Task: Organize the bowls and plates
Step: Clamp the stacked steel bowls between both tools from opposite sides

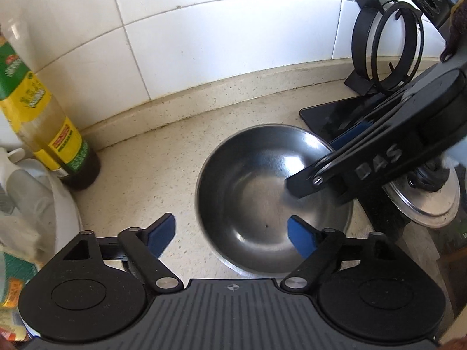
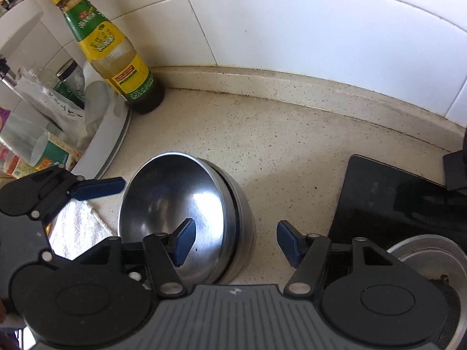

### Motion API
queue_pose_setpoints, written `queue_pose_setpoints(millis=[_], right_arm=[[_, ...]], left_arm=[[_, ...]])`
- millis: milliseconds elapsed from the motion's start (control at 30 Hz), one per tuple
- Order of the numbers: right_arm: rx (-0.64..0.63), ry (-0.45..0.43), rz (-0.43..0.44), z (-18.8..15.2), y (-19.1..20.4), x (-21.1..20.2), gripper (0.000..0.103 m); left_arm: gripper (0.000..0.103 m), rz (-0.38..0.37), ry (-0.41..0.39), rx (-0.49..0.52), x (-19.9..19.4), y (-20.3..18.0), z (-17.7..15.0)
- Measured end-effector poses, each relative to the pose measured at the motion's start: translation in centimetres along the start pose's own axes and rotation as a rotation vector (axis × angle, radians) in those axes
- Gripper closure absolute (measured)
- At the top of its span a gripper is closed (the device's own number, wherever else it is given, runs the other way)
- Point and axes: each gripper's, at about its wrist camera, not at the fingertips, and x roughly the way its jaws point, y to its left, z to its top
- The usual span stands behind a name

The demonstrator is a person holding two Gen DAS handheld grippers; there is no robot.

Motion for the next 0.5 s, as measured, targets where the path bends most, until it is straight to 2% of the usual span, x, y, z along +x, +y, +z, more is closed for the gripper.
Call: queue_pose_setpoints(millis=[133,233,400,467,500], right_arm=[[-0.077,-0.051,-0.002,-0.8,-0.3,-2.7,0.039],[-0.156,-0.058,-0.006,-1.5,-0.6,-3.8,0.039],[-0.345,0.01,-0.02,-2.4,-0.1,-3.3,0.038],[-0.397,0.046,-0.028,-2.7,0.1,-2.7,0.032],[-0.41,0.065,-0.031,-2.7,0.2,-2.3,0.026]], left_arm=[[0.006,0.005,-0.052,0.048,-2.2,0.7,-1.8],[0.002,0.004,-0.082,0.078,-3.2,1.3,-3.0],[0.002,-0.005,-0.073,0.099,-2.7,1.6,-3.9],[0.002,-0.013,-0.061,0.111,-2.1,1.5,-4.1],[0.002,-0.013,-0.059,0.121,-1.9,1.5,-4.1]])
